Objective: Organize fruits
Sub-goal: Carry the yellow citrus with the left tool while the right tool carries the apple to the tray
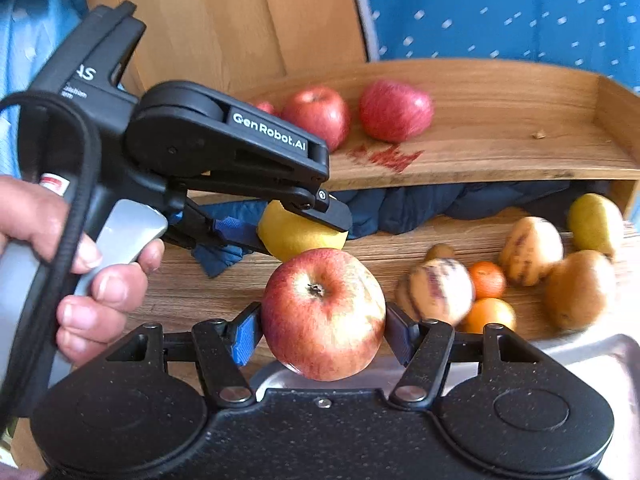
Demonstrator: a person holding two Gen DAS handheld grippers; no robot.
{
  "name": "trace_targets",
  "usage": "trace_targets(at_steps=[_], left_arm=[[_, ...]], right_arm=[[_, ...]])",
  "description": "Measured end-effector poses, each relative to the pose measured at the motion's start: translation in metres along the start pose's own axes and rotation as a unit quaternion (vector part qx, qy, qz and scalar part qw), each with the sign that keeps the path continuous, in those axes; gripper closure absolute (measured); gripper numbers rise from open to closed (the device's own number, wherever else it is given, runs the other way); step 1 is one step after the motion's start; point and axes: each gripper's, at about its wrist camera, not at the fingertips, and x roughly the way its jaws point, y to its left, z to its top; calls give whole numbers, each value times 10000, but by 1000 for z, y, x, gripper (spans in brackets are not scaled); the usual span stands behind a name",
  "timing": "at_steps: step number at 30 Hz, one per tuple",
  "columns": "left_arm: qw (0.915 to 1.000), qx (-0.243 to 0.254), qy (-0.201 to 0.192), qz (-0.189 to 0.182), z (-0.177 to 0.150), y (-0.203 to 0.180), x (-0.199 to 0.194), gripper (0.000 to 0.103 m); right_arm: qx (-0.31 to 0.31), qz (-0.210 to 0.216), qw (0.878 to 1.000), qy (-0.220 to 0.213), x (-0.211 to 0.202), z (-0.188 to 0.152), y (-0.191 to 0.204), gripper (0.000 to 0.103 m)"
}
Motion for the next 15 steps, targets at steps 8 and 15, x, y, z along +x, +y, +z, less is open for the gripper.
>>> trace_targets(at_steps=[8,15], left_arm=[[9982,425,225,-363,-29,-56,7,39],[9912,855,671,-756,-67,-113,29,39]], right_arm=[[396,-576,9975,-56,-53,-28,-33,38],[858,-1310,9876,69,-93,-63,-75,38]])
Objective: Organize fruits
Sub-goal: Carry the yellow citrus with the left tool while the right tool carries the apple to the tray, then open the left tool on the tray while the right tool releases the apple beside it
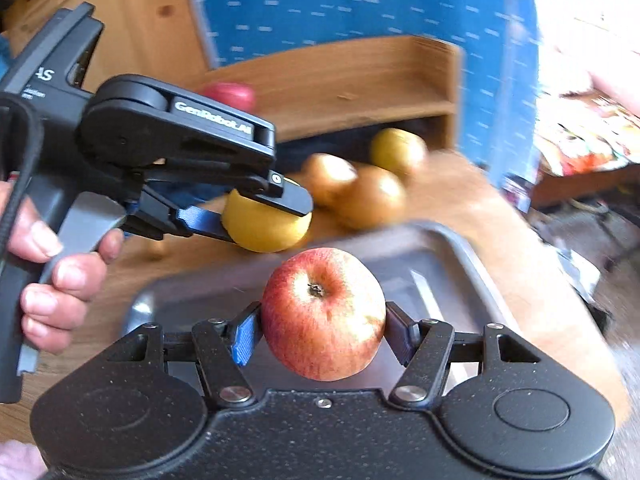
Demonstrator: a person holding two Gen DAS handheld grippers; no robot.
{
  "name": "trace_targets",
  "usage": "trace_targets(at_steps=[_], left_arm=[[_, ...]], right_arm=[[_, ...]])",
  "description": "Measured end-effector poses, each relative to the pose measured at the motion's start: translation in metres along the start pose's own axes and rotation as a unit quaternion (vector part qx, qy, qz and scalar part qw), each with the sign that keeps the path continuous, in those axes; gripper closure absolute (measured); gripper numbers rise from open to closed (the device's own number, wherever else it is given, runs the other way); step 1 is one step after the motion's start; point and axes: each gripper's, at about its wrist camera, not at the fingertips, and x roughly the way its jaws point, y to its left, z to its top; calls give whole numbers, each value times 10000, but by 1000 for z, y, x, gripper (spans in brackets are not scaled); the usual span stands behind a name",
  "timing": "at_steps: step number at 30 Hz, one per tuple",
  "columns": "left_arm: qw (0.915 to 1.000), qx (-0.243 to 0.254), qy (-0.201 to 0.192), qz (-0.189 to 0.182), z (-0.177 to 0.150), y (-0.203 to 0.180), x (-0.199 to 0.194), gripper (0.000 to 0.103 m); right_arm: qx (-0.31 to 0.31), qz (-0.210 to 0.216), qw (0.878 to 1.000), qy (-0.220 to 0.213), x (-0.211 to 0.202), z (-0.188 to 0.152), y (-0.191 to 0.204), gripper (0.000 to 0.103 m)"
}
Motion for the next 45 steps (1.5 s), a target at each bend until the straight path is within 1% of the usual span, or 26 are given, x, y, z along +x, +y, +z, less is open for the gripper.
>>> trace_targets(at_steps=[5,10,15,23,26,28,29,32,35,37,38,41,45], left_arm=[[9993,225,286,-122,-21,-32,25,39],[9985,330,439,-77,-37,-49,41,39],[9989,218,422,60,-44,-53,49,38],[9997,-1,159,174,-47,-58,52,38],[9993,-88,122,328,-47,-58,56,32],[9988,-123,93,462,-49,-59,56,29],[9986,-158,87,500,-49,-59,55,27],[9977,-293,56,611,-54,-58,49,21],[9968,-310,-29,731,-59,-59,40,15],[9959,-317,-53,850,-64,-59,31,9],[9953,-319,-69,914,-67,-58,26,8],[9929,-321,-146,1133,-76,-55,8,4],[9893,-464,-216,1364,-92,-47,-21,1]], right_arm=[[251,-328,9990,140,-9,-15,-32,38],[240,-413,9987,202,-11,-26,-50,38],[157,-321,9990,276,-10,-32,-61,38],[-34,-43,9995,326,-7,-33,-66,37],[-133,79,9993,329,-8,-34,-68,37],[-184,140,9992,311,-11,-34,-69,34],[-192,176,9992,306,-12,-34,-70,30],[-223,253,9990,304,-18,-34,-74,23],[-294,312,9986,294,-26,-34,-77,14],[-404,353,9981,296,-31,-34,-77,9],[-478,386,9975,336,-34,-33,-77,4],[-702,579,9946,500,-39,-29,-76,1],[-1191,770,9878,651,-48,-28,-65,1]])
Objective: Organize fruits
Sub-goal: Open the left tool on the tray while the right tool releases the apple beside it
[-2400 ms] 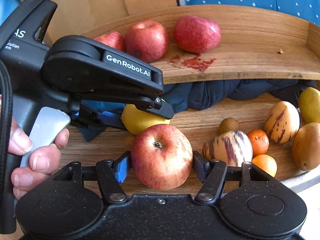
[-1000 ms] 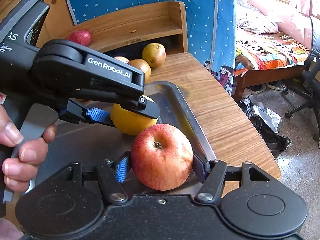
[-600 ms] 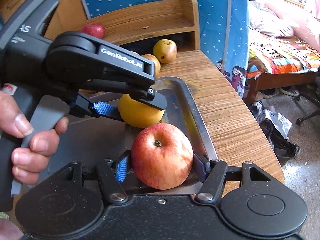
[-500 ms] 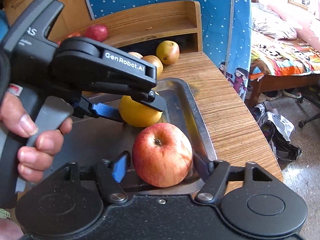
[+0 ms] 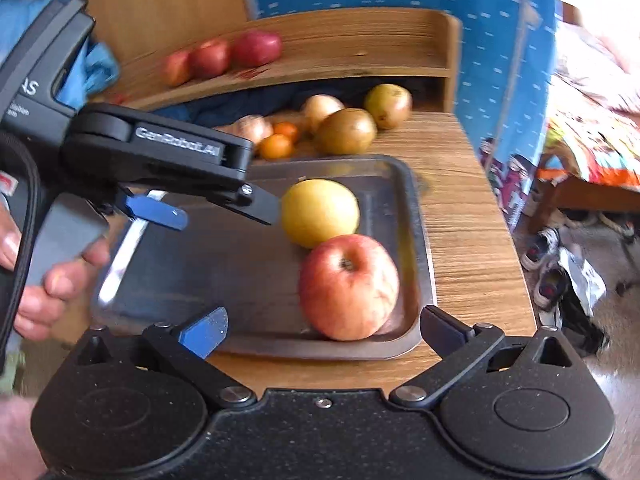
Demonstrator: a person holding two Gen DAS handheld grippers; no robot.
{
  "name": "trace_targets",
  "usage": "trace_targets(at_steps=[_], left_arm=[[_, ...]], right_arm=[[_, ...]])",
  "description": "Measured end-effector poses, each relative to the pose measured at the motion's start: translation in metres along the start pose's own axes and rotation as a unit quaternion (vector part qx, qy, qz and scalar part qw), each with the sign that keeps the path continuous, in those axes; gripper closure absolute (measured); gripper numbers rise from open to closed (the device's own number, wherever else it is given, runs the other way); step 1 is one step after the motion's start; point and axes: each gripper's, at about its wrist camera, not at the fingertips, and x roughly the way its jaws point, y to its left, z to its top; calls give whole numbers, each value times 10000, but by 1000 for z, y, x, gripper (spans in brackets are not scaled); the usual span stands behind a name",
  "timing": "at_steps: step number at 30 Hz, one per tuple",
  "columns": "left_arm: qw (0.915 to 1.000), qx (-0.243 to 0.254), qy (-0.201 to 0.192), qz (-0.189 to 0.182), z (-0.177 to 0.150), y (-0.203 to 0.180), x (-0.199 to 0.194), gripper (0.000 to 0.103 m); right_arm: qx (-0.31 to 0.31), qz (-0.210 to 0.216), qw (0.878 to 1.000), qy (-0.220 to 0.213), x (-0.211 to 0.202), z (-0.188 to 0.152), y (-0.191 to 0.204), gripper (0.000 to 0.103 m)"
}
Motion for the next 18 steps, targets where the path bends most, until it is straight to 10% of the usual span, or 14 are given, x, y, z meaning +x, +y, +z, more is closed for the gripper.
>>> trace_targets(at_steps=[18], left_arm=[[9891,-941,789,815,-69,98,-56,1]], right_arm=[[-665,1059,9913,407,3,5,55,1]])
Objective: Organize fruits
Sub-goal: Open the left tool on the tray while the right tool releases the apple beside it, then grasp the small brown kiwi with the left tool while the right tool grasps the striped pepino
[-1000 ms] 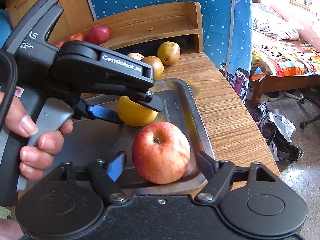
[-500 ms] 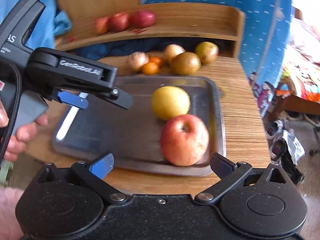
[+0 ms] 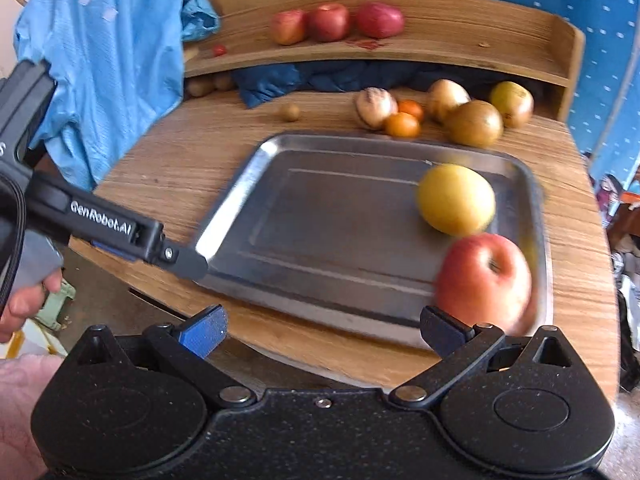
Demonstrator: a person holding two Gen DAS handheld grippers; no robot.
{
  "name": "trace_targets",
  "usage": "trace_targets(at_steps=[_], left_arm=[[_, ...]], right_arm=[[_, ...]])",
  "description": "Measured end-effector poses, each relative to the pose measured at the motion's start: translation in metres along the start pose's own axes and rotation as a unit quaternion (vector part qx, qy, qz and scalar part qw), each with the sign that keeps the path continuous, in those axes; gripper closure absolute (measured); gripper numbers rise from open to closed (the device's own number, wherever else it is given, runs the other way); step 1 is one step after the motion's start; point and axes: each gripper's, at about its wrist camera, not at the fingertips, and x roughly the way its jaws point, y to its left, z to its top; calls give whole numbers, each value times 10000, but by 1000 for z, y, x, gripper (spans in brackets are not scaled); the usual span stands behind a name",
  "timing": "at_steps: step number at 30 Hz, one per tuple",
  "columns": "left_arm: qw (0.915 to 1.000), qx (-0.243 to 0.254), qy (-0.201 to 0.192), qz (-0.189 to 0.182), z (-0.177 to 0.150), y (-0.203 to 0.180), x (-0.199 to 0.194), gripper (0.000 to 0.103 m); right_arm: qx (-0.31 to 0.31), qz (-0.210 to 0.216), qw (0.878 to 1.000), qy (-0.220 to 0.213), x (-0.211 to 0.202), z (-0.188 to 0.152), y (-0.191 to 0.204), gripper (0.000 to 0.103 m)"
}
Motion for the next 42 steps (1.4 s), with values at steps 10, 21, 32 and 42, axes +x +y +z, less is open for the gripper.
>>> trace_targets(at_steps=[10,21,32,42], left_arm=[[9998,179,0,112,55,38,-3,1],[9878,1529,-276,-85,127,47,13,1],[9586,2688,-885,-306,179,36,43,1],[9449,3029,-1106,-557,199,25,69,4]], right_arm=[[196,-98,9995,-245,33,44,19,1],[544,-999,9916,-621,78,90,32,1],[475,-1799,9794,-786,109,142,13,1],[67,-2145,9753,-532,145,183,-8,12]])
